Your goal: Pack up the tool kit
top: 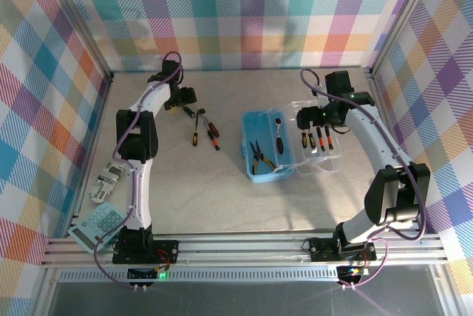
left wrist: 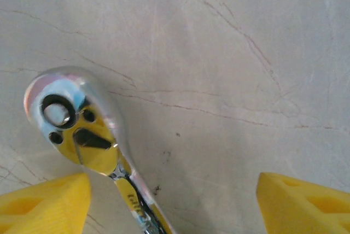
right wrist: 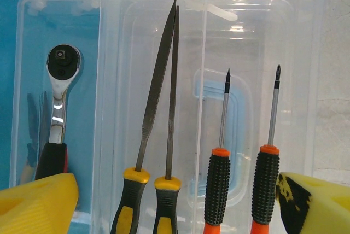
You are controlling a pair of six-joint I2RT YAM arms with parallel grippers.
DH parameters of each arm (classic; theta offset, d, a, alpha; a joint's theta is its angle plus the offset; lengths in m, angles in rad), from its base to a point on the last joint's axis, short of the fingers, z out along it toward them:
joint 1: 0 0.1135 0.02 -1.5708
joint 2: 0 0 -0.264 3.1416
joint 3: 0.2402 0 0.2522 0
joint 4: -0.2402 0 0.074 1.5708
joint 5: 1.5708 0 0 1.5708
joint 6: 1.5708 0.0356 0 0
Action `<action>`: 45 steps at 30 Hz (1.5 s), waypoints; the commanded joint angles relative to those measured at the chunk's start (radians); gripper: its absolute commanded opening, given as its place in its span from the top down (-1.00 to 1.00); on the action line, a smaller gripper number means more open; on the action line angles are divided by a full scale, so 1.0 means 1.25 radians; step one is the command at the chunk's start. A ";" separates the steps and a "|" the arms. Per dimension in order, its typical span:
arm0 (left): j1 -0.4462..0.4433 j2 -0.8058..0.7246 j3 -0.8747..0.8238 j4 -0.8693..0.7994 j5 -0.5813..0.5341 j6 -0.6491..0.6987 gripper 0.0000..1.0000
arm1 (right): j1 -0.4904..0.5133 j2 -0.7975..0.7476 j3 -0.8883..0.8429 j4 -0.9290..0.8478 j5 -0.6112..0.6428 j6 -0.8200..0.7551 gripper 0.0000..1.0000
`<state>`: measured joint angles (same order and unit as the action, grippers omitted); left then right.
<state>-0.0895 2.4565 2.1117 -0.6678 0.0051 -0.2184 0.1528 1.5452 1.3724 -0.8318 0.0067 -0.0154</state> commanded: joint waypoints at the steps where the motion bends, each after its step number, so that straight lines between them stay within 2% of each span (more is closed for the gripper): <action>1: -0.001 0.021 0.008 -0.071 -0.018 0.005 -0.41 | 0.005 -0.032 -0.006 -0.001 -0.020 -0.003 -0.86; 9: -0.002 0.017 -0.005 -0.123 0.022 0.028 0.37 | 0.005 -0.052 -0.008 0.000 -0.031 -0.002 -0.87; 18: -0.001 -0.050 -0.101 -0.101 0.066 0.035 1.00 | 0.005 -0.069 -0.008 -0.002 -0.039 -0.004 -0.88; 23: -0.001 -0.136 -0.184 -0.069 0.091 0.035 1.00 | 0.005 -0.083 -0.006 0.000 -0.060 0.000 -0.88; 28: -0.001 -0.261 -0.257 -0.031 0.159 0.027 1.00 | 0.005 -0.101 0.000 0.009 -0.109 0.011 -0.90; 31: -0.001 -0.337 -0.293 0.000 0.258 0.014 1.00 | 0.005 -0.116 0.004 0.024 -0.164 0.025 -0.98; 34: -0.011 -0.411 -0.356 0.093 0.443 -0.024 1.00 | 0.008 -0.130 0.005 0.056 -0.244 0.057 -0.98; 36: -0.042 -0.453 -0.390 0.151 0.529 -0.046 1.00 | 0.015 -0.135 0.005 0.095 -0.300 0.093 -0.98; 40: -0.133 -0.507 -0.437 0.256 0.628 -0.086 1.00 | 0.044 -0.131 -0.004 0.202 -0.371 0.178 -0.97; 45: -0.239 -0.538 -0.471 0.387 0.667 -0.157 1.00 | 0.072 -0.101 -0.004 0.338 -0.399 0.290 -0.98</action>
<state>-0.3401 1.8259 1.5501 -0.3283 0.7254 -0.3443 0.2279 1.3979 1.3685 -0.5610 -0.4164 0.2302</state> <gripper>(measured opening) 0.059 0.989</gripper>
